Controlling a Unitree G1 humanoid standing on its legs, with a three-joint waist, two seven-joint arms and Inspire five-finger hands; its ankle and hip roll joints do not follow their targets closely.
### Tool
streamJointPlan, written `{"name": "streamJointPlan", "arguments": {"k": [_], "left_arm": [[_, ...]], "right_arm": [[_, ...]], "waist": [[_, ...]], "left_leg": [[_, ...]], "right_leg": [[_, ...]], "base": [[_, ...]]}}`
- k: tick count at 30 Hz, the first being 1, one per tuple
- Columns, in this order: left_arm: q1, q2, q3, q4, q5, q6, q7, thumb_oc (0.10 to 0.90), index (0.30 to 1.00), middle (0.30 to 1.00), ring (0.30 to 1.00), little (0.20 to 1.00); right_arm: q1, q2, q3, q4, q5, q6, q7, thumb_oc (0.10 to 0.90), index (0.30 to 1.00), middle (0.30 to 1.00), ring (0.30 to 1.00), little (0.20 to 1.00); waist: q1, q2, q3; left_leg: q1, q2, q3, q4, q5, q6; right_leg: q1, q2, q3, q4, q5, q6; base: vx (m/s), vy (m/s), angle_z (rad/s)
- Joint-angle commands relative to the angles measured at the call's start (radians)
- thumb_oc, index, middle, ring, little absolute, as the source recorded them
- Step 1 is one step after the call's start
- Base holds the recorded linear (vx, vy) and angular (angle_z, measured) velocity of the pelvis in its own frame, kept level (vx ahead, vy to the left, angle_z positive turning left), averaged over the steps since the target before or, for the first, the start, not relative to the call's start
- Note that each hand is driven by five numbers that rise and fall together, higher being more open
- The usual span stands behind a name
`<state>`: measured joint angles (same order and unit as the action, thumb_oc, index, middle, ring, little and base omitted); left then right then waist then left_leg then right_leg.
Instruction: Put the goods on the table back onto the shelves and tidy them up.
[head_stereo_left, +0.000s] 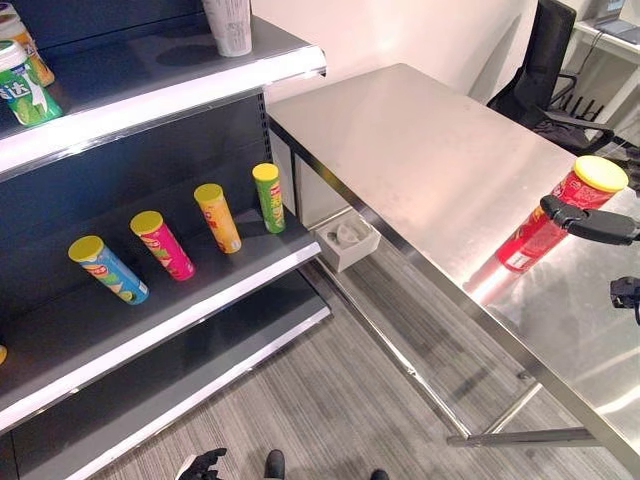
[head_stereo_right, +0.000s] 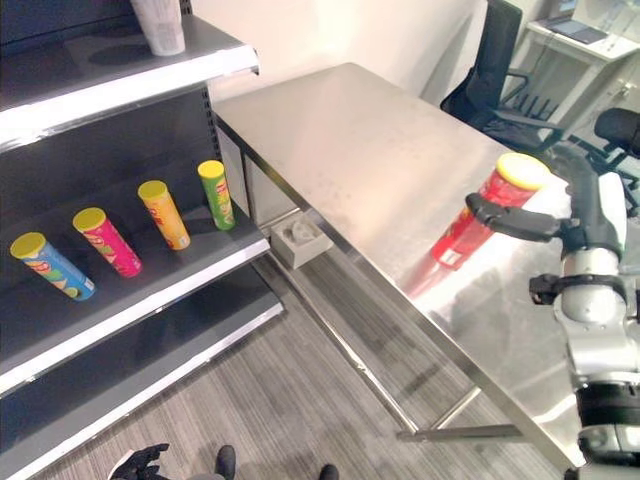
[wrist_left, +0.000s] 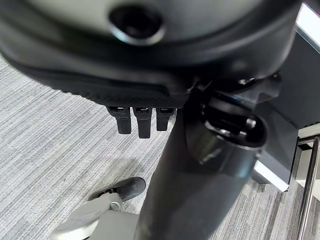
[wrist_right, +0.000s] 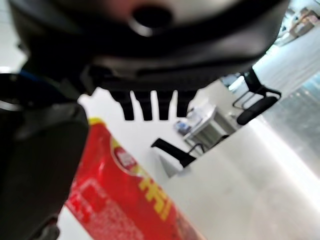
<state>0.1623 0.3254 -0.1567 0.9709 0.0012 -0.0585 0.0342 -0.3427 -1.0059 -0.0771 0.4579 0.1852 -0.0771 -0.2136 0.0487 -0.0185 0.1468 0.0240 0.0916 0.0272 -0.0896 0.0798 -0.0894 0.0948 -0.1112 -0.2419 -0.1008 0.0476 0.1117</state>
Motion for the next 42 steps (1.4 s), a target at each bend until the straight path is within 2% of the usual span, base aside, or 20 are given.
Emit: {"name": "streamJointPlan", "arguments": {"k": [1,10,11,12,13,14,15,29,37,41,42], "left_arm": [[-0.036,0.058,-0.053,-0.003,-0.003,-0.012,0.013,0.800,0.900,0.900,0.900,0.900],[-0.034,0.057,-0.055,0.001,-0.004,-0.012,0.019,0.800,0.900,0.900,0.900,0.900],[-0.033,0.058,-0.056,-0.001,-0.004,-0.012,0.019,0.800,0.900,0.900,0.900,0.900],[-0.033,0.057,-0.056,-0.001,-0.005,-0.012,0.019,0.800,0.900,0.900,0.900,0.900],[-0.034,0.057,-0.057,0.001,-0.006,-0.012,0.020,0.800,0.900,0.900,0.900,0.900],[-0.034,0.056,-0.057,0.002,-0.005,-0.012,0.020,0.800,0.900,0.900,0.900,0.900],[-0.034,0.055,-0.056,0.001,-0.005,-0.012,0.020,0.800,0.900,0.900,0.900,0.900],[-0.042,0.061,-0.043,-0.008,-0.006,-0.006,0.024,0.800,0.900,0.900,0.900,0.900],[-0.035,0.063,-0.003,-0.014,-0.017,0.002,0.024,0.800,0.900,0.900,0.900,0.900],[-0.026,0.063,0.006,-0.011,-0.018,0.000,0.021,0.800,0.900,0.900,0.900,0.900],[-0.022,0.062,0.014,-0.018,-0.026,0.000,0.019,0.800,0.900,0.900,0.900,0.900]], "right_arm": [[-0.135,-0.060,-0.011,-0.026,0.027,-0.058,-0.043,0.800,0.900,0.900,0.900,0.900],[-0.163,-0.069,0.036,-0.014,0.014,-0.048,-0.030,0.800,0.900,0.900,0.900,0.900],[-0.165,-0.070,0.042,-0.008,0.014,-0.047,-0.028,0.748,0.822,0.822,0.822,0.822],[-0.166,-0.071,0.047,-0.004,0.012,-0.045,-0.026,0.737,0.806,0.806,0.806,0.806],[-0.167,-0.072,0.051,-0.002,0.009,-0.042,-0.023,0.573,0.559,0.559,0.559,0.559],[-0.167,-0.072,0.054,0.003,0.010,-0.039,-0.020,0.455,0.382,0.382,0.382,0.382],[-0.166,-0.072,0.057,0.005,0.011,-0.037,-0.017,0.409,0.314,0.314,0.314,0.314],[-0.127,-0.058,0.015,-0.041,0.015,-0.040,-0.016,0.400,0.300,0.300,0.300,0.300],[-0.063,-0.025,-0.101,-0.241,0.017,-0.084,-0.039,0.400,0.300,0.300,0.300,0.300],[-0.069,-0.001,-0.114,-0.337,0.039,-0.117,-0.028,0.400,0.300,0.300,0.300,0.300],[-0.086,0.013,-0.106,-0.388,0.048,-0.134,-0.024,0.400,0.300,0.300,0.300,0.300]], "waist": [[0.033,-0.053,-0.044],[0.040,-0.058,-0.037],[0.040,-0.058,-0.036],[0.040,-0.059,-0.036],[0.040,-0.059,-0.036],[0.040,-0.060,-0.036],[0.040,-0.060,-0.036],[0.031,-0.060,-0.042],[0.038,-0.054,-0.061],[0.055,-0.051,-0.060],[0.072,-0.049,-0.047]], "left_leg": [[0.002,-0.024,-0.012,0.002,-0.070,0.007],[0.001,-0.025,-0.021,0.002,-0.071,0.010],[0.001,-0.026,-0.021,0.002,-0.071,0.010],[0.001,-0.026,-0.022,0.002,-0.071,0.010],[0.001,-0.026,-0.023,0.002,-0.071,0.010],[0.002,-0.026,-0.024,0.002,-0.071,0.010],[0.002,-0.027,-0.024,0.002,-0.071,0.011],[0.012,-0.024,-0.025,0.002,-0.075,0.008],[0.021,-0.009,-0.050,0.002,-0.056,-0.013],[0.008,0.004,-0.079,0.002,-0.030,-0.029],[-0.015,0.012,-0.097,0.009,-0.008,-0.038]], "right_leg": [[0.006,-0.003,-0.009,0.014,-0.076,0.032],[0.003,-0.001,-0.006,0.014,-0.077,0.028],[0.004,-0.001,-0.005,0.014,-0.077,0.028],[0.004,-0.001,-0.005,0.014,-0.077,0.028],[0.004,-0.001,-0.005,0.014,-0.077,0.028],[0.005,0.000,-0.004,0.014,-0.077,0.028],[0.005,0.000,-0.004,0.014,-0.077,0.027],[0.015,0.002,0.004,0.014,-0.082,0.024],[0.044,0.023,-0.008,0.014,-0.108,0.001],[0.051,0.044,-0.014,0.014,-0.125,-0.014],[0.044,0.058,-0.016,0.014,-0.130,-0.023]], "base": [[0.02,-0.003,0.07],[0.01,-0.002,0.01],[0.00,0.000,0.00],[0.00,0.000,0.00],[0.00,0.000,0.00],[0.00,0.000,0.00],[0.00,0.000,0.00],[0.00,-0.004,0.00],[-0.04,-0.072,0.13],[-0.09,-0.106,0.23],[-0.13,-0.120,0.23]]}}
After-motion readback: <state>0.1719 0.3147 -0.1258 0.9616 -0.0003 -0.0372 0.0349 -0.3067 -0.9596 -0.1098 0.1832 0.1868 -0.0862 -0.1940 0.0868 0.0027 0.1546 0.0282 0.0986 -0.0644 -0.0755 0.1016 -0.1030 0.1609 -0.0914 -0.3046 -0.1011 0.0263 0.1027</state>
